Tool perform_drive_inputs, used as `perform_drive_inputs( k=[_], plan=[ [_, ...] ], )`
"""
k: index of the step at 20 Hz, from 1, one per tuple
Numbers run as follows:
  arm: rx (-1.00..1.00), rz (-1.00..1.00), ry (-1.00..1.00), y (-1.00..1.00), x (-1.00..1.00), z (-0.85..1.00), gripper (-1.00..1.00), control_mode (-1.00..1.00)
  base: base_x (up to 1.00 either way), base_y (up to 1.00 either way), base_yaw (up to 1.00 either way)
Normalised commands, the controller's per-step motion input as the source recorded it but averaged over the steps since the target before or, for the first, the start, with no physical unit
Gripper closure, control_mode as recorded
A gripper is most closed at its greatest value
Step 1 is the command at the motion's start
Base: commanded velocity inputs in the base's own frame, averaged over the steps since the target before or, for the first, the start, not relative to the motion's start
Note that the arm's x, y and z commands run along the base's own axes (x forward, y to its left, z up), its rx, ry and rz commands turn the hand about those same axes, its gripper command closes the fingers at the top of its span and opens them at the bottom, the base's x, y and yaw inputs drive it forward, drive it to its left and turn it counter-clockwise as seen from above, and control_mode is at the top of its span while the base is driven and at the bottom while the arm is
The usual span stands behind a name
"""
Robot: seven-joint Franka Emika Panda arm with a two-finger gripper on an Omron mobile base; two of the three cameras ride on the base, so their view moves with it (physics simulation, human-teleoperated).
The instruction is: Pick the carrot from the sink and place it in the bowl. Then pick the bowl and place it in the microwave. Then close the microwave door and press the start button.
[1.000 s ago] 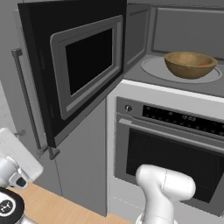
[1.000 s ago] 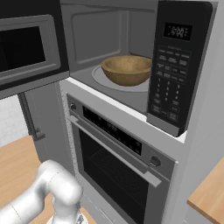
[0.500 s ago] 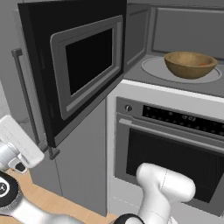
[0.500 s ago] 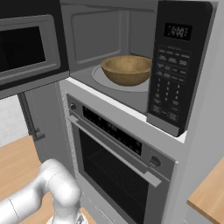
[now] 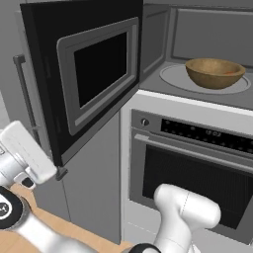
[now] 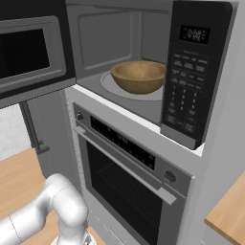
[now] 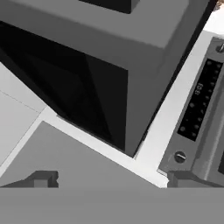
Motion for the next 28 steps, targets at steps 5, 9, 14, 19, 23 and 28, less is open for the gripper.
perform_drive_inputs(
  k=[5,9,14,19,23,28],
  plan=[
    [0.09,-0.03,-0.19,-0.49,-0.03,0.25,-1.00,-1.00,0.00,0.00,0.00],
    [0.11,-0.01,-0.23,-0.59,-0.12,0.32,-1.00,-1.00,0.00,0.00,0.00],
    [0.13,0.00,-0.33,-0.69,-0.53,0.47,-1.00,-1.00,0.00,0.00,0.00],
    [0.14,0.00,-0.25,-0.84,-0.34,0.31,-1.00,-1.00,0.00,0.00,0.00],
    [0.16,0.00,-0.14,-0.98,-0.03,0.14,-1.00,-1.00,0.00,0.00,0.00],
    [0.15,0.00,-0.07,-1.00,0.02,0.04,-1.00,-1.00,0.00,0.00,0.00]
  ],
)
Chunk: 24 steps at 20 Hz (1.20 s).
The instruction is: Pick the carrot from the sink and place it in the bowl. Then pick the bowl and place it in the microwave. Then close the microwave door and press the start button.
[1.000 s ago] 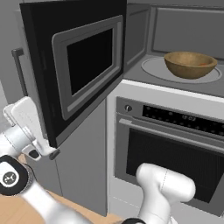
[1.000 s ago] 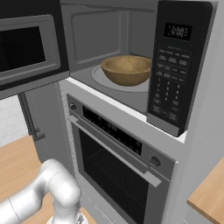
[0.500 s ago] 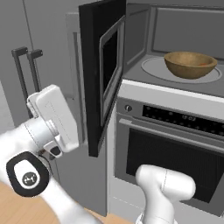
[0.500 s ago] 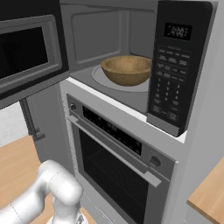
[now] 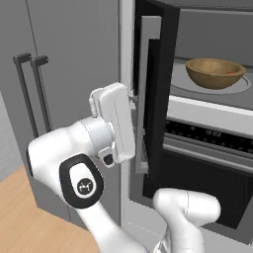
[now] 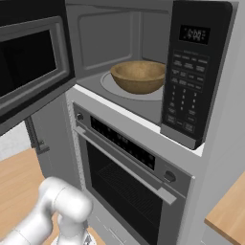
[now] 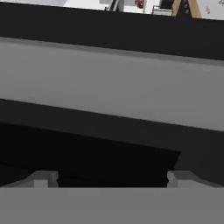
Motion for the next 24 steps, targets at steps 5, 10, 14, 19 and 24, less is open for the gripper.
perform_drive_inputs(
  k=[5,10,14,19,24],
  plan=[
    [0.15,0.00,-0.12,-0.99,0.00,0.10,-1.00,-1.00,0.00,0.00,0.00],
    [0.14,0.00,-0.07,-0.99,0.08,0.07,-1.00,-1.00,0.00,0.00,0.00],
    [0.13,0.00,-0.06,-0.91,0.22,0.03,-1.00,-1.00,0.00,0.00,0.00],
    [0.12,0.00,-0.06,-0.79,0.27,0.00,-1.00,-1.00,0.00,0.00,0.00],
    [0.11,0.00,-0.04,-0.64,0.40,0.00,-1.00,-1.00,0.00,0.00,0.00]
  ],
)
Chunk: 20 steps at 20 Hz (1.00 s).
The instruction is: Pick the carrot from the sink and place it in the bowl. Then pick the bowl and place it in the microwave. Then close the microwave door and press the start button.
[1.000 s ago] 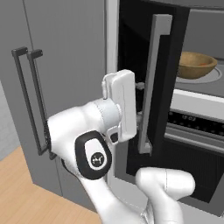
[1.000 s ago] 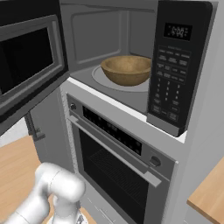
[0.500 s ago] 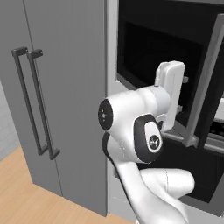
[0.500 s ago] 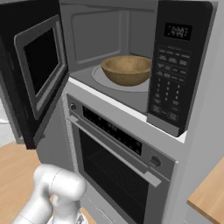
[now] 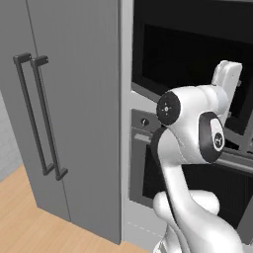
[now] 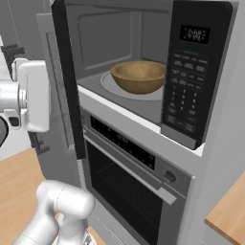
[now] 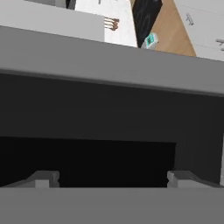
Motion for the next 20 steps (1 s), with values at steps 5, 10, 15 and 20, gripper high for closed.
perform_drive_inputs(
  k=[5,10,15,20],
  plan=[
    [0.11,0.00,-0.02,-0.50,0.46,0.00,-1.00,-1.00,0.00,0.00,0.00],
    [0.07,0.00,0.00,-0.41,0.55,0.00,-1.00,-1.00,0.00,0.00,0.00],
    [0.06,0.00,0.00,-0.44,0.62,0.00,-1.00,-1.00,0.00,0.00,0.00],
    [0.07,0.00,-0.01,-0.51,0.58,0.00,-1.00,-1.00,0.00,0.00,0.00]
  ],
)
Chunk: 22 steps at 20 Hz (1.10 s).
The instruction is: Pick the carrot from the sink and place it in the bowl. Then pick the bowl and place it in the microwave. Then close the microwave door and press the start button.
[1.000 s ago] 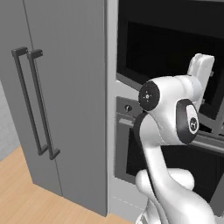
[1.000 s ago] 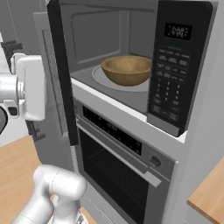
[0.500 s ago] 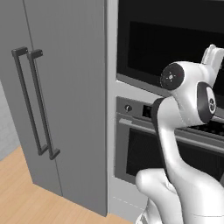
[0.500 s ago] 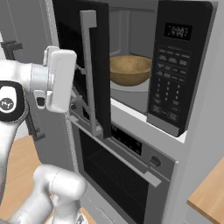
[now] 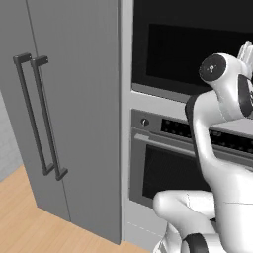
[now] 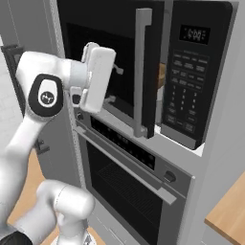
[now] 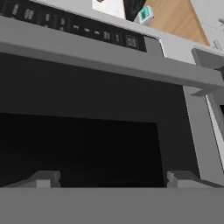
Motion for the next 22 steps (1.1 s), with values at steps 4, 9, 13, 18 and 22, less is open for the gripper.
perform_drive_inputs(
  k=[4,9,13,18,22],
  plan=[
    [0.08,0.00,-0.04,-0.52,0.48,0.00,-1.00,-1.00,0.00,0.00,0.00],
    [0.09,0.01,-0.04,-0.50,0.49,0.00,-1.00,-1.00,0.00,0.00,0.00],
    [0.03,0.01,-0.08,-0.27,0.30,0.00,-1.00,-1.00,0.00,0.00,0.00],
    [0.00,0.00,-0.19,0.03,-0.84,0.00,-1.00,-1.00,0.00,0.00,0.00],
    [-0.10,0.03,-0.03,0.26,-1.00,0.00,-1.00,-1.00,0.00,0.00,0.00]
  ],
)
